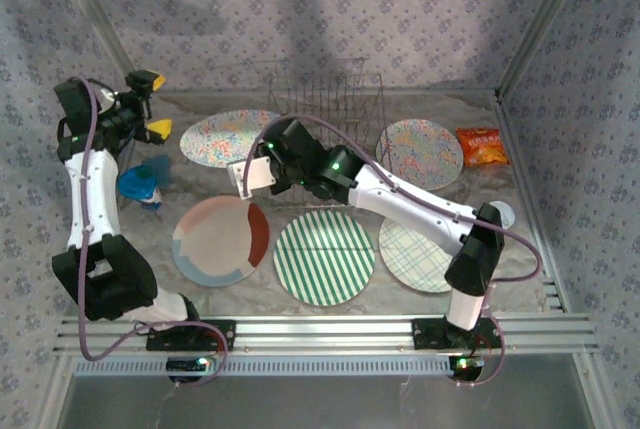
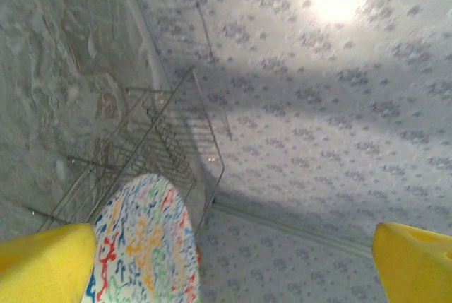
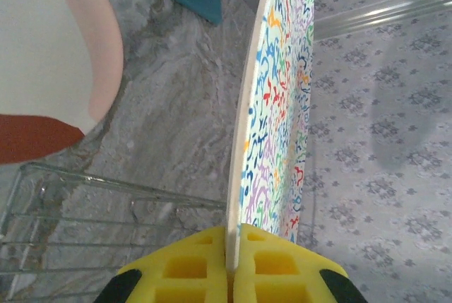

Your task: Load the plates into the dish rack

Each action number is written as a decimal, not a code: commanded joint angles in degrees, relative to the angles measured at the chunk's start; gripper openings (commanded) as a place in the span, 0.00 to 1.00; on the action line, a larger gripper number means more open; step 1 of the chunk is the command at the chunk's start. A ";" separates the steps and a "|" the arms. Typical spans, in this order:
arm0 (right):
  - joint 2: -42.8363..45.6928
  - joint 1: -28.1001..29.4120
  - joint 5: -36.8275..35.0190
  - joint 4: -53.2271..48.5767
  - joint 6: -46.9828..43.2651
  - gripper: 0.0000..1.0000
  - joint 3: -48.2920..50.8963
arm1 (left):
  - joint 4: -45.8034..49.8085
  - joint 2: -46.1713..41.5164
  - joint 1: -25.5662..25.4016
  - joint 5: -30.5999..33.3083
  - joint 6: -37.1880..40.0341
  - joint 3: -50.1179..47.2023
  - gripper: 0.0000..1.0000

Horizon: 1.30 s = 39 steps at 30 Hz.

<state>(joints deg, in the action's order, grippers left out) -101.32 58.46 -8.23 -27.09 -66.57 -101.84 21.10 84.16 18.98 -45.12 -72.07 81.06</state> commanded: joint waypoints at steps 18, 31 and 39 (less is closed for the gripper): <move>6.83 -0.05 -8.84 9.14 -4.83 0.00 4.52 | 1.40 6.54 -11.29 -0.49 1.72 1.77 0.76; 6.43 -0.80 -7.77 8.55 -3.70 0.00 4.72 | -1.32 5.86 -11.78 0.12 -1.05 1.20 0.29; 5.55 -1.66 -7.37 8.29 -3.10 0.00 4.58 | -2.12 5.62 -11.76 -0.35 -1.36 0.94 0.14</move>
<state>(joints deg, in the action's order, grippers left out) -97.17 56.88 -15.18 -20.95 -68.36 -96.38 19.18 90.54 7.38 -44.58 -71.22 80.68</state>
